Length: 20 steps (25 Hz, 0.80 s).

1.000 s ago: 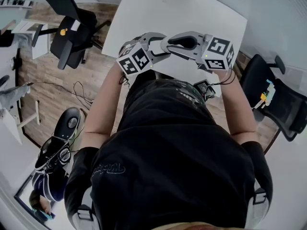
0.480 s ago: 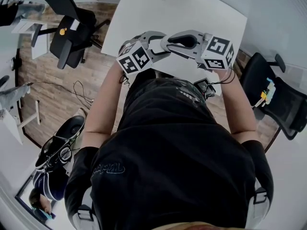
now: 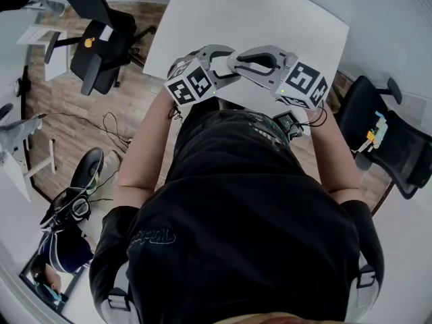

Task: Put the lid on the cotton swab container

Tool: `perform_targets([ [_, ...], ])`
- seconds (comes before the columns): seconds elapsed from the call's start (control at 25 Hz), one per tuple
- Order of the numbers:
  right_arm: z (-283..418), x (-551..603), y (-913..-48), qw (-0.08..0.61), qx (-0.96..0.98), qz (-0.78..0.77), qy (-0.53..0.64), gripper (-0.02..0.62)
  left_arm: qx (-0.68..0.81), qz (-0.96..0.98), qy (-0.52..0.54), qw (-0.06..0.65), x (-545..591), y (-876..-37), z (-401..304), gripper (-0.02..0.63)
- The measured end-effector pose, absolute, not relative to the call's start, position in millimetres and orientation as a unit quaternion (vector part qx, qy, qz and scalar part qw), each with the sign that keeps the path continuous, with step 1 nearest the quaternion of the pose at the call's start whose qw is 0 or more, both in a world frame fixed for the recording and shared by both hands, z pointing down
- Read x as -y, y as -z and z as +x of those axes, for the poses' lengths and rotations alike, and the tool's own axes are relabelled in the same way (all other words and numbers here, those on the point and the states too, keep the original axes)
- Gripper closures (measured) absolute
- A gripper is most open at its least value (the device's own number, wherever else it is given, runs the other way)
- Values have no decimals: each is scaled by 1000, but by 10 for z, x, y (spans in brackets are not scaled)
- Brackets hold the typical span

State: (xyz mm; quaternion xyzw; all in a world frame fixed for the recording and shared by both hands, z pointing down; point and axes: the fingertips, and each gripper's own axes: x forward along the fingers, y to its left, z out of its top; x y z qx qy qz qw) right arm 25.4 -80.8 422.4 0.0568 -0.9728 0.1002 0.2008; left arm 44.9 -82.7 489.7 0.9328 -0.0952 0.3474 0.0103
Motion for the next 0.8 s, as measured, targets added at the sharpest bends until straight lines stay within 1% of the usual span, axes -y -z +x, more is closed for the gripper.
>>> perform_targets([
  [0.28,235,776,-4171,206,973,67,-82,509,98,934,-342,17,808,-4850,476,350],
  [0.48,246,757,-4149,196,975,78,-75,509,94,937,-336,28,785,-4814,517,353],
  [0.8,279,717,-4198,200,973,88,-69,509,83,933,-350,25,760,-4864,548,356],
])
